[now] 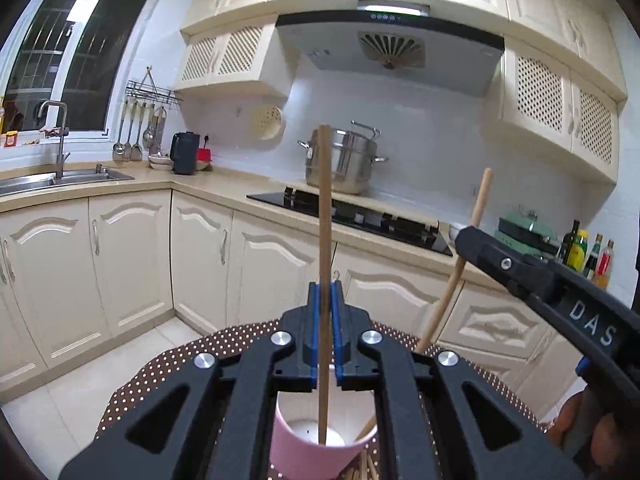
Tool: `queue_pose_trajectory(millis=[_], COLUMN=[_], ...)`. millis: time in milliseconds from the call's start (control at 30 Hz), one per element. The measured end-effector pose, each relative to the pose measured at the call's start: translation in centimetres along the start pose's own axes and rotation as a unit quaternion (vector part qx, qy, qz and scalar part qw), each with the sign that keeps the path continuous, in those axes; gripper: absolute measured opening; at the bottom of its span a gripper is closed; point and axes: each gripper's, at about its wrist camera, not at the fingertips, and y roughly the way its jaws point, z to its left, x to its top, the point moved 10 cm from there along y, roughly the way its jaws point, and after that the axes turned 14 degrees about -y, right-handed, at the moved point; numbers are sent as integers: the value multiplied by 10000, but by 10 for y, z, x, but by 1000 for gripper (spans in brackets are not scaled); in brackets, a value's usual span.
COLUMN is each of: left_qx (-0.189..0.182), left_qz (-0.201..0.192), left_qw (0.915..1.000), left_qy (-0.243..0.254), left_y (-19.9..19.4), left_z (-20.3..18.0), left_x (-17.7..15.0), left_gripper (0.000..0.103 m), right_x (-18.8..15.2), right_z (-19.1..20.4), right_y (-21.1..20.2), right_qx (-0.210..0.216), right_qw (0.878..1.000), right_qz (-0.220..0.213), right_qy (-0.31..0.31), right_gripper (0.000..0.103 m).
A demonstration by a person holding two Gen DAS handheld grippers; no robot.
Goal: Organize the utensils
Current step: 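Lift chopsticks and drop them into the pink cup with both grippers, then lower left gripper onto the metal spoon while right gripper returns to the pile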
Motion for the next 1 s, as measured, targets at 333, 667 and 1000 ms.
queue_pose_trajectory(millis=[333, 667, 1000], left_qx=[-77, 110, 137], left_qz=[148, 138, 264], left_qw=[9998, 9997, 9995], left_qy=[-130, -189, -72], left_y=[-20, -51, -73], left_z=[6, 14, 12], left_x=[-4, 4, 6], left_gripper=[32, 55, 62], right_x=[-5, -14, -17], right_z=[3, 7, 8], right_y=[-10, -12, -21], right_qx=[-59, -104, -174], right_qw=[9999, 9995, 9988], right_qz=[99, 288, 437], right_qy=[4, 55, 154], right_gripper=[7, 7, 31])
